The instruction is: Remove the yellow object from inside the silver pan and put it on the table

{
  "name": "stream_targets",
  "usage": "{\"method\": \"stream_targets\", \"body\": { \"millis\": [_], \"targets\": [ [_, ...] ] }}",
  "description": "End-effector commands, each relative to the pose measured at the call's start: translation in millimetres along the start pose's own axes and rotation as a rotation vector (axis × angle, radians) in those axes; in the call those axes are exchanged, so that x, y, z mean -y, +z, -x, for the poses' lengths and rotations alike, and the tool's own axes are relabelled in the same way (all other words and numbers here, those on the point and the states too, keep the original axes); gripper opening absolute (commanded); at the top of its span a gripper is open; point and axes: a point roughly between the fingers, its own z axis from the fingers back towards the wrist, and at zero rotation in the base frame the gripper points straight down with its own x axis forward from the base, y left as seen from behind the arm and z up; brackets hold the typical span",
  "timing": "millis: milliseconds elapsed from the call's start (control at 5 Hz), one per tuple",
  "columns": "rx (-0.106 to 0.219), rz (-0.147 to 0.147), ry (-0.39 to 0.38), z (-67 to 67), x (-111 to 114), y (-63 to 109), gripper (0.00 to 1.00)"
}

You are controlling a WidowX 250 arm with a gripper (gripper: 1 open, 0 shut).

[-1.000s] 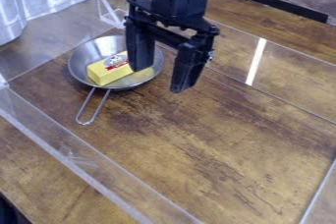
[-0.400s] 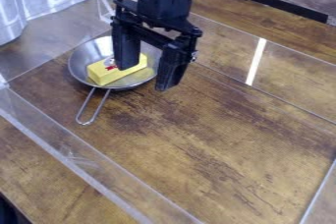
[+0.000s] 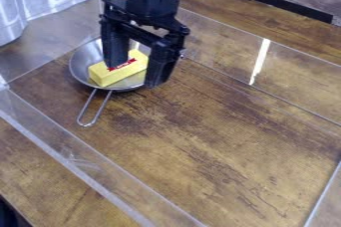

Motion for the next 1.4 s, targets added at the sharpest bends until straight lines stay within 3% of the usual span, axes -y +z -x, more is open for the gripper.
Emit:
{"method": "stream_targets", "body": {
  "millis": [0,1200],
  "targets": [
    [0.029,-0.008,0.016,-3.2,-11.4,4.5,1.00],
    [0.069,-0.014,-0.030,-34.7,-54.4,-7.9,1.00]
  ]
}}
